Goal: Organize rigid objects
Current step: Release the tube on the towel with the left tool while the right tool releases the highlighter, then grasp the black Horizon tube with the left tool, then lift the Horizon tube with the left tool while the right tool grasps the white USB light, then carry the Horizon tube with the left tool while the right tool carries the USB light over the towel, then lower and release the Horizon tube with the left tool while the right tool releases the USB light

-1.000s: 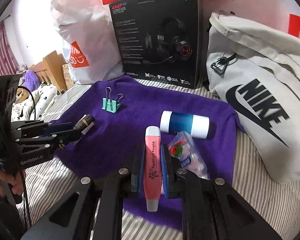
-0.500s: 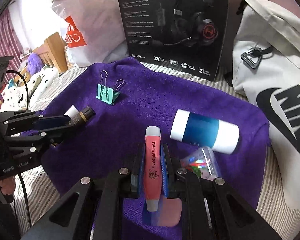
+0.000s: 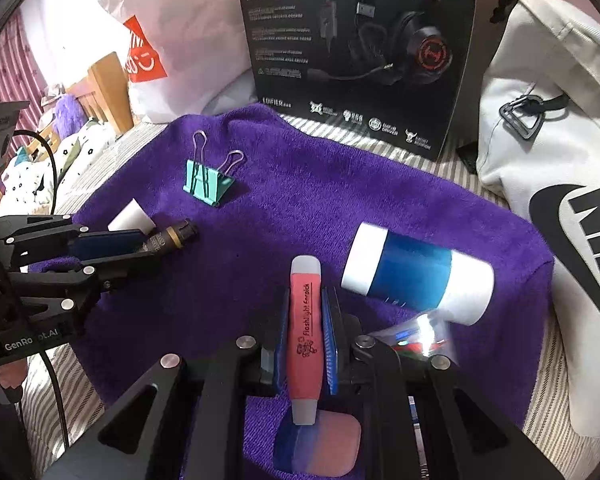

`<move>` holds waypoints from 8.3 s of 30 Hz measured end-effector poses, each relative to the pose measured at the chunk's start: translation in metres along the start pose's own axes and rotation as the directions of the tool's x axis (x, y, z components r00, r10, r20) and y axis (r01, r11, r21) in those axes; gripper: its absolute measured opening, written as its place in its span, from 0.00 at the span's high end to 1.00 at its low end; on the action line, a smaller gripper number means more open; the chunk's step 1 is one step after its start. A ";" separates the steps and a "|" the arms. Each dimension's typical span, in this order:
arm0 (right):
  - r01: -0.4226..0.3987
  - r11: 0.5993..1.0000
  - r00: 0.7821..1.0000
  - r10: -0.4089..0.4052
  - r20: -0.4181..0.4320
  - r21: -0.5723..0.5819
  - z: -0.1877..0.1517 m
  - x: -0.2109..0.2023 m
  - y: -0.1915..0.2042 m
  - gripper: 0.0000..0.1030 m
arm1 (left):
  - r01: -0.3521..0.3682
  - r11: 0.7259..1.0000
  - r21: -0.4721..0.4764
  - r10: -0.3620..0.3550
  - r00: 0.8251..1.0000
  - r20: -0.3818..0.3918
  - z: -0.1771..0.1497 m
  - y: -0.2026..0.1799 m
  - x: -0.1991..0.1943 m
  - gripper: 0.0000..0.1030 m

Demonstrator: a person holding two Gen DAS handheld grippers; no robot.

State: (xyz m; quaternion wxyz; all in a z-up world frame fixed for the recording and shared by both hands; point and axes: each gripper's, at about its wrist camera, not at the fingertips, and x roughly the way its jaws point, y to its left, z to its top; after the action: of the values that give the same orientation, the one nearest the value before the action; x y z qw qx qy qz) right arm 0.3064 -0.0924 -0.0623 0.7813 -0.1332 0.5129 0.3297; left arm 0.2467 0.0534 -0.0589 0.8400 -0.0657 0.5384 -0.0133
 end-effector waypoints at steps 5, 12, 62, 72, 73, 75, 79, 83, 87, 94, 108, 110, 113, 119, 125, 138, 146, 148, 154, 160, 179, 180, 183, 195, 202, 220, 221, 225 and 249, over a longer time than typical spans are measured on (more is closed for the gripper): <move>0.004 1.000 1.000 -0.004 0.002 -0.016 0.000 0.000 0.001 0.84 | 0.000 1.000 0.004 0.000 1.000 -0.007 -0.001 -0.002 0.005 0.78; 0.017 0.999 1.000 -0.018 -0.013 -0.035 -0.001 -0.005 0.002 0.69 | -0.010 1.000 0.019 0.011 1.000 -0.013 0.001 -0.006 0.011 0.78; 0.063 0.961 0.983 -0.106 0.148 0.268 -0.171 -0.174 0.012 0.59 | -0.118 0.993 -0.021 0.117 0.992 -0.045 -0.110 -0.079 -0.050 0.32; 0.036 0.965 0.985 -0.078 0.152 0.261 -0.176 -0.173 0.015 0.59 | -0.111 0.994 0.013 0.112 0.993 -0.044 -0.111 -0.069 -0.051 0.35; 0.036 0.965 0.986 -0.077 0.148 0.258 -0.177 -0.172 0.015 0.59 | -0.124 0.992 0.021 0.125 0.991 -0.039 -0.110 -0.072 -0.049 0.38; 0.036 0.967 0.988 -0.073 0.137 0.251 -0.177 -0.168 0.017 0.59 | -0.113 0.993 0.021 0.113 0.993 -0.022 -0.109 -0.077 -0.049 0.52; 0.032 0.967 0.990 -0.066 0.126 0.252 -0.179 -0.163 0.018 0.59 | -0.103 0.994 0.027 0.103 0.995 -0.010 -0.107 -0.077 -0.049 0.80; 0.032 0.967 0.990 -0.065 0.122 0.251 -0.176 -0.160 0.020 0.59 | -0.057 0.998 0.028 0.057 0.998 0.003 -0.112 -0.073 -0.052 0.80; 0.027 0.969 0.992 -0.057 0.116 0.244 -0.174 -0.154 0.025 0.59 | -0.054 0.998 0.022 0.054 0.999 0.004 -0.117 -0.065 -0.060 0.80; -0.023 0.976 0.992 -0.004 0.123 0.218 -0.155 -0.132 0.047 0.59 | -0.083 0.997 0.002 0.083 0.997 0.008 -0.125 -0.039 -0.077 0.79; 0.011 0.967 0.996 -0.034 0.088 0.253 -0.115 -0.072 0.069 0.59 | -0.065 0.996 -0.064 0.067 0.997 0.025 -0.132 -0.001 -0.090 0.79; 0.015 0.965 0.995 -0.040 0.088 0.264 -0.111 -0.067 0.071 0.59 | -0.058 0.996 -0.070 0.060 0.998 0.027 -0.132 0.002 -0.090 0.79; 0.041 0.961 0.995 -0.065 0.081 0.275 -0.107 -0.059 0.075 0.59 | -0.049 0.996 -0.075 0.051 0.998 0.023 -0.133 0.004 -0.089 0.79; 0.070 0.962 0.991 -0.097 0.092 0.266 -0.102 -0.054 0.081 0.77 | -0.029 0.996 -0.083 0.031 0.999 0.024 -0.134 0.007 -0.088 0.79; 0.105 0.967 0.987 -0.129 0.094 0.231 -0.117 -0.086 0.072 0.77 | -0.010 0.997 -0.074 0.012 0.999 0.031 -0.129 0.001 -0.087 0.79; 0.086 0.980 0.993 -0.099 0.066 0.177 -0.140 -0.101 0.063 0.77 | 0.007 0.999 -0.041 -0.005 0.999 0.044 -0.113 -0.014 -0.098 0.79; 0.050 0.981 0.994 -0.068 0.089 0.187 -0.137 -0.110 0.058 0.77 | 0.008 1.000 -0.024 -0.007 0.998 0.056 -0.105 -0.019 -0.104 0.79; 0.049 0.981 0.994 -0.067 0.090 0.188 -0.137 -0.111 0.056 0.77 | 0.006 1.000 -0.019 -0.005 0.998 0.058 -0.103 -0.020 -0.105 0.79; 0.048 0.981 0.994 -0.064 0.083 0.187 -0.136 -0.111 0.053 0.77 | 0.003 1.000 -0.011 -0.002 0.998 0.063 -0.097 -0.024 -0.107 0.79; 0.042 0.982 0.994 -0.059 0.093 0.183 -0.132 -0.114 0.052 0.77 | 0.004 1.000 -0.004 -0.003 0.997 0.071 -0.089 -0.027 -0.109 0.79; 0.018 0.985 0.989 -0.043 0.140 0.173 -0.087 -0.117 0.028 0.77 | 0.041 0.999 0.005 -0.041 0.998 0.046 -0.031 -0.031 -0.072 0.79; 0.017 0.985 0.989 -0.042 0.139 0.174 -0.084 -0.115 0.025 0.77 | 0.041 0.999 0.006 -0.041 0.998 0.038 -0.027 -0.031 -0.066 0.79; 0.016 0.984 0.990 -0.041 0.135 0.179 -0.080 -0.109 0.016 0.77 | 0.043 0.999 0.014 -0.044 0.999 0.016 -0.016 -0.035 -0.048 0.79; 0.007 0.979 0.992 -0.033 0.124 0.204 -0.077 -0.089 -0.009 0.77 | 0.006 0.998 0.067 -0.003 0.999 -0.045 0.006 -0.046 0.000 0.79; -0.001 0.986 0.994 -0.017 0.108 0.167 -0.079 -0.085 0.001 0.77 | -0.010 0.997 0.081 0.013 0.999 -0.044 0.006 -0.047 0.001 0.79; 0.014 0.987 0.992 -0.034 0.118 0.162 -0.071 -0.089 0.008 0.77 | 0.010 1.000 0.014 -0.010 1.000 -0.019 -0.007 -0.031 -0.031 0.66; 0.015 0.986 0.992 -0.035 0.118 0.165 -0.070 -0.089 0.008 0.77 | 0.006 1.000 0.009 -0.006 1.000 -0.012 -0.007 -0.028 -0.036 0.65; 0.026 0.986 0.992 -0.046 0.121 0.164 -0.063 -0.088 0.011 0.77 | -0.018 1.000 -0.008 0.018 0.999 0.036 -0.009 -0.015 -0.055 0.50; 0.074 0.995 0.997 -0.074 -0.004 0.067 -0.026 -0.022 0.035 0.77 | 0.006 0.998 -0.060 0.000 0.995 0.096 -0.032 0.017 -0.084 0.47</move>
State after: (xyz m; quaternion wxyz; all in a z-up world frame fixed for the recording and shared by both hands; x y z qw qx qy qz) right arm 0.2593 -0.0889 -0.0502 0.7966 -0.1259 0.5189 0.2832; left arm 0.1820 0.0749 0.0018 0.8626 -0.0921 0.4974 0.0049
